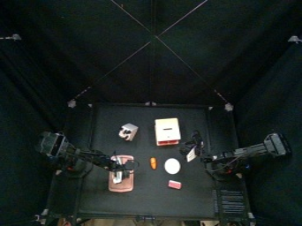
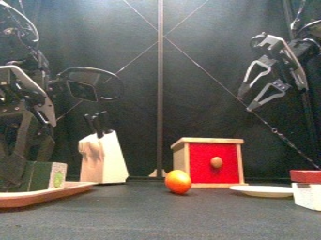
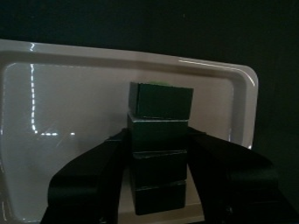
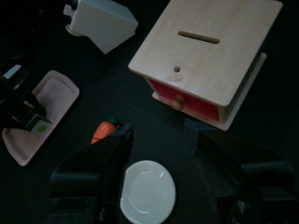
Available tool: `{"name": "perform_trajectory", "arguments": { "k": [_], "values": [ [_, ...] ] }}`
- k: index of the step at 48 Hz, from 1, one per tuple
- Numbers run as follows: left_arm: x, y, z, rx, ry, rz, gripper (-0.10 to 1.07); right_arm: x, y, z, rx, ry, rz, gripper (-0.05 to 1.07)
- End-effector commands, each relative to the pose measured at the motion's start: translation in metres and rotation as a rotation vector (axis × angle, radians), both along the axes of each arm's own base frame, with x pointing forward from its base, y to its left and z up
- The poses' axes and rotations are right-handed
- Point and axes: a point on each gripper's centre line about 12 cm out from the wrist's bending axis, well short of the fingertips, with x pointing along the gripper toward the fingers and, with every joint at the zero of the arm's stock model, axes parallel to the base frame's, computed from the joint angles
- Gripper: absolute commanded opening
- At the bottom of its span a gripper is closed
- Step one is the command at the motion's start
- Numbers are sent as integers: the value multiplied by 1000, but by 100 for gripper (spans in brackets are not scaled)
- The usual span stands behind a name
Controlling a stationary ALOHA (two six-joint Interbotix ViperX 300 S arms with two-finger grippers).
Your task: Grab sushi roll
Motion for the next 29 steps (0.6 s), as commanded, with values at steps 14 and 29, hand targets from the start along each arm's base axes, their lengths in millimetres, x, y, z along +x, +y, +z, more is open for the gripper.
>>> {"name": "perform_trajectory", "arguments": {
  "k": [14,29],
  "values": [
    [5,-2,31,-25,-101,2,76,2,0,4,-1,-14,-1,86],
    [6,-2,36,-27,-127,-1,76,2,-2,9,-26,-23,-1,86]
  ]
}}
